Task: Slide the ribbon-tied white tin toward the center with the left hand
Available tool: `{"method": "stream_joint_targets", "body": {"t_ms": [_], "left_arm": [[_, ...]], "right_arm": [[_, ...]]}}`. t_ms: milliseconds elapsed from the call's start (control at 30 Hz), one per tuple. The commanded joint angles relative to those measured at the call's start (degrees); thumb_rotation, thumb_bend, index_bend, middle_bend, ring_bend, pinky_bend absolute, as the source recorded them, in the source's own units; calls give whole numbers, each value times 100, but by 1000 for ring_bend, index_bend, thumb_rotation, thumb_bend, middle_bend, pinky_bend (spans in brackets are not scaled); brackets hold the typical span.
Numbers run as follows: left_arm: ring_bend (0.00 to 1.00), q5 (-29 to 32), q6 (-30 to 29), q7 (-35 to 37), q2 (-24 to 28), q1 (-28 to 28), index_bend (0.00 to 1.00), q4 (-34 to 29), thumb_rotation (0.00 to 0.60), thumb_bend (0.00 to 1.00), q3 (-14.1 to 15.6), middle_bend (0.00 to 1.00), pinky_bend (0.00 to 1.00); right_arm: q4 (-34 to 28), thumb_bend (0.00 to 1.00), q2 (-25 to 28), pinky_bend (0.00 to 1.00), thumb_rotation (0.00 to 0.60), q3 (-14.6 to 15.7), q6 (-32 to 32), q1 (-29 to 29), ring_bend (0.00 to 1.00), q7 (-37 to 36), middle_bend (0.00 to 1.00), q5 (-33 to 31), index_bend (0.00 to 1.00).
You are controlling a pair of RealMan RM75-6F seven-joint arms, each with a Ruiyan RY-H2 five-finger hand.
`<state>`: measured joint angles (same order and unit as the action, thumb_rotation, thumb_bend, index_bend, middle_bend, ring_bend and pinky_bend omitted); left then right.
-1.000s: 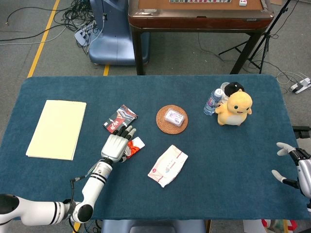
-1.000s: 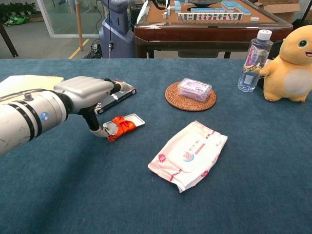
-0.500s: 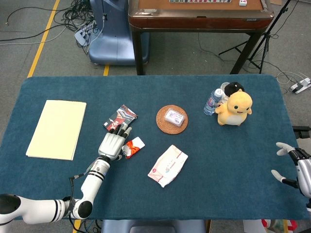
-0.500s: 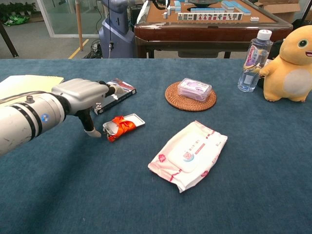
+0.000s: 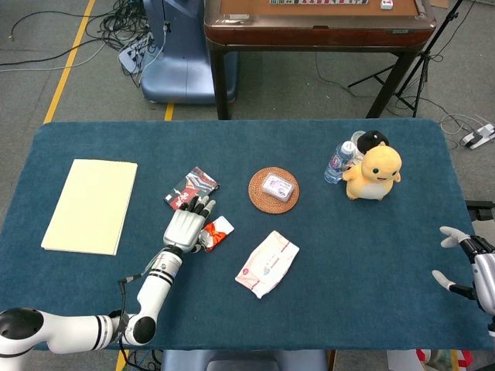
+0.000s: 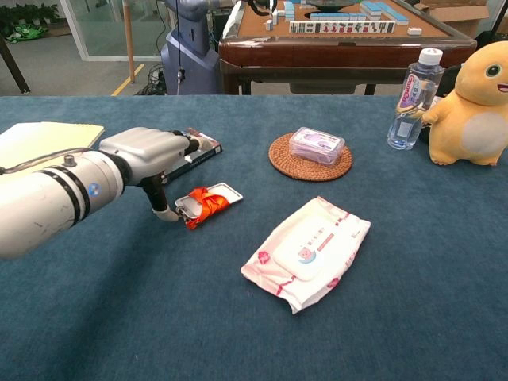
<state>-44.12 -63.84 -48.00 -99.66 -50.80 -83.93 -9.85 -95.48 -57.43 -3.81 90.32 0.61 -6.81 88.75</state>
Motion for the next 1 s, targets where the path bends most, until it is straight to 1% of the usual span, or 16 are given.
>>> {"method": "stream_joint_targets", "body": {"t_ms": [33, 667, 833, 1000], "left_arm": [[0, -31, -18, 11, -64, -26, 0, 45, 600, 0, -34, 0, 177], [0, 174, 233, 7, -448, -333, 0, 464, 600, 0, -332, 0, 176], [0, 172, 216, 35, -458, -335, 0, 475, 600, 0, -338, 0, 176], [0, 118, 10, -40, -257, -212, 0, 158, 600, 0, -228, 0, 176]], "right_arm": [[2, 9, -1, 585, 600, -3, -3, 2, 350, 2, 435, -5, 279], [14, 9, 32, 585, 600, -15, 113, -53, 350, -111, 435, 18, 279], [27, 9, 45, 585, 600, -23, 136, -65, 350, -162, 435, 14, 279], [32, 9, 47, 585, 600, -29, 121, -61, 350, -165, 435, -1, 279]]}}
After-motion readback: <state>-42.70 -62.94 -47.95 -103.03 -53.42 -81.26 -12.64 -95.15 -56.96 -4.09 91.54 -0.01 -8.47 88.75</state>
